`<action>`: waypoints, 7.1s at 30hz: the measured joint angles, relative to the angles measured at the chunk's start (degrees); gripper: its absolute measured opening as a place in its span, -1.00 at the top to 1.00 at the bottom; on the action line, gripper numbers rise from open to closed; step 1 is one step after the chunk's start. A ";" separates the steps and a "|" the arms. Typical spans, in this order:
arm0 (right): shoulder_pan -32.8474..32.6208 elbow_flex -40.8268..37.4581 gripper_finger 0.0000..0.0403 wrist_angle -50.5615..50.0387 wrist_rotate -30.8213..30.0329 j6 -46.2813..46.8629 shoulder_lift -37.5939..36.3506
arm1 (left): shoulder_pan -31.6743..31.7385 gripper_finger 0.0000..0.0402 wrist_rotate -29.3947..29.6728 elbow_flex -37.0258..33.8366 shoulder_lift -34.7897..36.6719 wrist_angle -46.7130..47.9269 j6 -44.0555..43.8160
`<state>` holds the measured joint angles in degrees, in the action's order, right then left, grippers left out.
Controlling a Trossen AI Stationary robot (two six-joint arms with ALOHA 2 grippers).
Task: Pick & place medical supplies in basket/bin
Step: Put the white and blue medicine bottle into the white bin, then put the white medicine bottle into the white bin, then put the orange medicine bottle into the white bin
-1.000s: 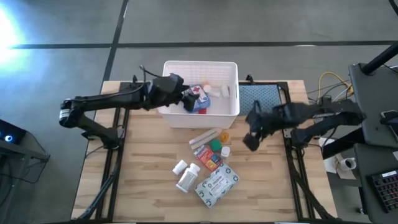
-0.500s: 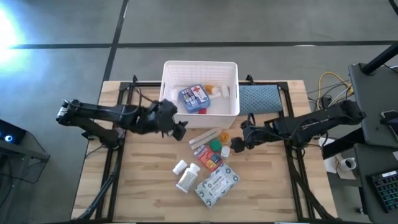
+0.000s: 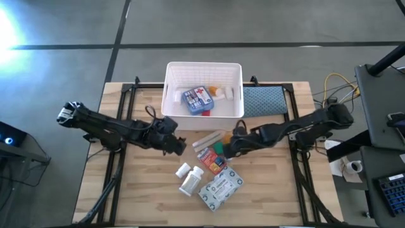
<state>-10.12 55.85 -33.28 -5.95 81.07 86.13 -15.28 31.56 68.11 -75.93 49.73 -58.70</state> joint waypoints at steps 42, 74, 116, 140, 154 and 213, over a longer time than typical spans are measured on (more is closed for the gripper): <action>-4.71 10.67 -0.50 -22.72 -6.30 -73.43 6.58 | -5.08 -0.59 0.51 -2.42 0.34 0.33 -5.57; -2.86 6.08 -0.01 -17.98 3.38 -70.05 13.54 | -6.89 -0.59 3.26 -2.76 0.34 -0.08 -13.46; 28.02 47.71 -0.44 -24.01 4.11 -68.67 16.81 | -10.30 -0.59 -12.91 -22.29 0.31 -27.51 -15.63; 21.60 42.22 -0.45 -31.52 -13.82 -61.96 -5.22 | -10.30 -0.59 -15.62 -12.38 -20.12 -24.15 -13.84; 21.33 34.49 -0.41 -30.66 -13.76 -60.68 -8.01 | -9.28 0.20 -15.74 -10.77 -23.10 -14.11 -18.49; -4.35 5.65 -0.34 -26.12 -9.70 -31.97 -8.81 | 19.86 -0.52 1.70 18.06 -3.08 3.07 32.82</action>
<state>-14.47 61.51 -59.41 -15.65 49.10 77.32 4.58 33.26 86.18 -79.01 52.80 -25.88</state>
